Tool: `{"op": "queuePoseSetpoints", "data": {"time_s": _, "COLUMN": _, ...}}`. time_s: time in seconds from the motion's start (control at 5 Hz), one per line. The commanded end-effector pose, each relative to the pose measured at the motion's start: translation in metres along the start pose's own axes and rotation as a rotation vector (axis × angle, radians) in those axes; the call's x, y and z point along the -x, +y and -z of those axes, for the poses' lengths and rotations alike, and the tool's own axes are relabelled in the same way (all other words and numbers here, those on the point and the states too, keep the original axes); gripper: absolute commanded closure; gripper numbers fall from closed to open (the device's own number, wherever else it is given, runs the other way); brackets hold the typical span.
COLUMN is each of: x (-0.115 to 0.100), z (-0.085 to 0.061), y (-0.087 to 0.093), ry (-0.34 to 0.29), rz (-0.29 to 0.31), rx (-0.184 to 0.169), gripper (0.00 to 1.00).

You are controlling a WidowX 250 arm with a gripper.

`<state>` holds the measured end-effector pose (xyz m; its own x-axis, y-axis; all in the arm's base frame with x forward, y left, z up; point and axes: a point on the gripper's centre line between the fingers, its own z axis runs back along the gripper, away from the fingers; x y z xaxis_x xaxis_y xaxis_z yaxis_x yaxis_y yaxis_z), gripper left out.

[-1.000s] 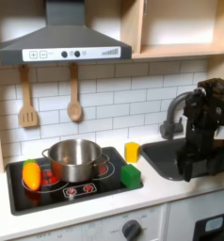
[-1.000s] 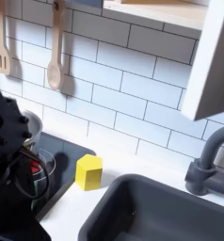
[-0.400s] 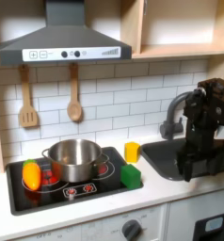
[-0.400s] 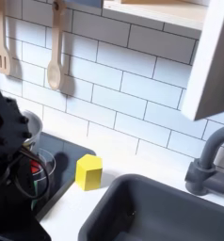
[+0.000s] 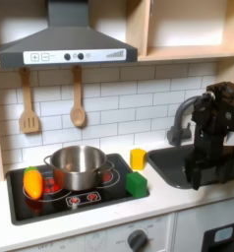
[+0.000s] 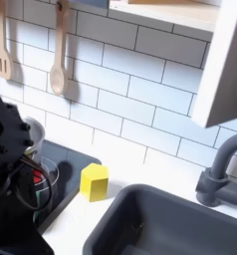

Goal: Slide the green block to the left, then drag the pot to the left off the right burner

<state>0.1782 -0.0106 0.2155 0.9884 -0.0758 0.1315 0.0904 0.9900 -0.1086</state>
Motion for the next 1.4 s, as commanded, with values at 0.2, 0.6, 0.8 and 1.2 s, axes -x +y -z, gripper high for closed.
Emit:
{"op": "queuePoseSetpoints", "data": {"time_s": 0.2, "x": -0.035, "z": 0.009, "y": 0.016, "ry": -0.091, "rz": 0.041, "rx": -0.006, "gripper": 0.0}}
{"op": "queuePoseSetpoints", "data": {"time_s": 0.6, "x": -0.064, "z": -0.009, "y": 0.029, "ry": -0.182, "rz": 0.026, "rx": -0.047, "gripper": 0.0}}
{"op": "queuePoseSetpoints", "data": {"time_s": 0.8, "x": -0.075, "z": -0.015, "y": 0.036, "ry": -0.202, "rz": 0.006, "rx": -0.053, "gripper": 0.0}}
{"op": "queuePoseSetpoints", "data": {"time_s": 1.2, "x": -0.096, "z": -0.031, "y": 0.058, "ry": -0.294, "rz": -0.063, "rx": -0.09, "gripper": 0.0}}
